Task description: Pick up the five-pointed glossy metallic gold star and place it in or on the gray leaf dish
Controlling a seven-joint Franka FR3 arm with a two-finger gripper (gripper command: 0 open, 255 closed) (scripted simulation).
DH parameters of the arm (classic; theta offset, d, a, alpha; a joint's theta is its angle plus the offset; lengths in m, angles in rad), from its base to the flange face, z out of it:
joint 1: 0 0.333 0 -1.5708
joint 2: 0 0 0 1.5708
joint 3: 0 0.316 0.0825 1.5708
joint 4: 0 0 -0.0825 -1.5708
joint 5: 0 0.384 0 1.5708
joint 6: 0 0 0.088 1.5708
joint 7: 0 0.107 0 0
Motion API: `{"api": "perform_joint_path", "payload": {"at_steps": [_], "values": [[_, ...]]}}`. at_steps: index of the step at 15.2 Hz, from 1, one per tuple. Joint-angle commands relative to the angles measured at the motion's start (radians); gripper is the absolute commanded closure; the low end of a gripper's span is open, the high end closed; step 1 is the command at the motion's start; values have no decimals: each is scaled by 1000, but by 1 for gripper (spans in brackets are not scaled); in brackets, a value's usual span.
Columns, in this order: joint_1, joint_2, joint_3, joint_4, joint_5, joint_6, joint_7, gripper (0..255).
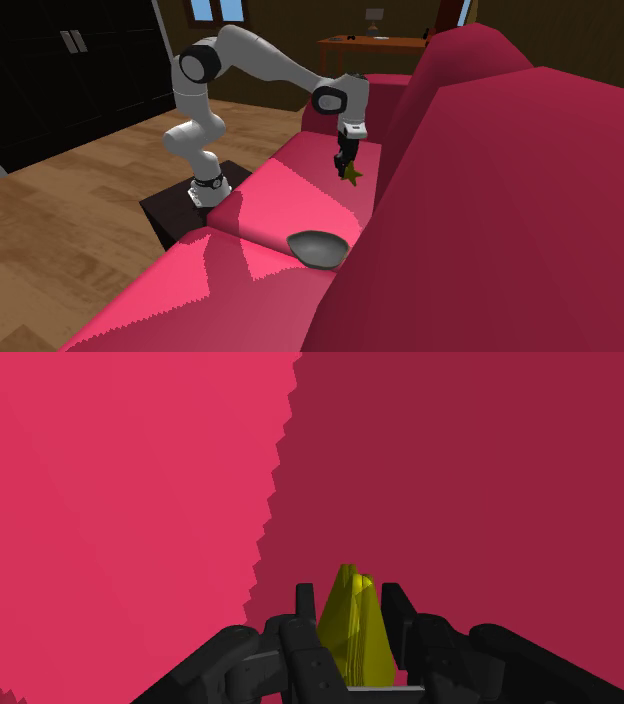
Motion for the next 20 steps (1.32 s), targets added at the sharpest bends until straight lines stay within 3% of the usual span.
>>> {"api": "perform_joint_path", "payload": {"at_steps": [1, 14, 20], "values": [[-1, -7, 1, 18, 5, -24, -5, 255], [-2, -46, 8, 140, 28, -181, -29, 255], [-86, -66, -45, 113, 39, -159, -165, 255]]}}
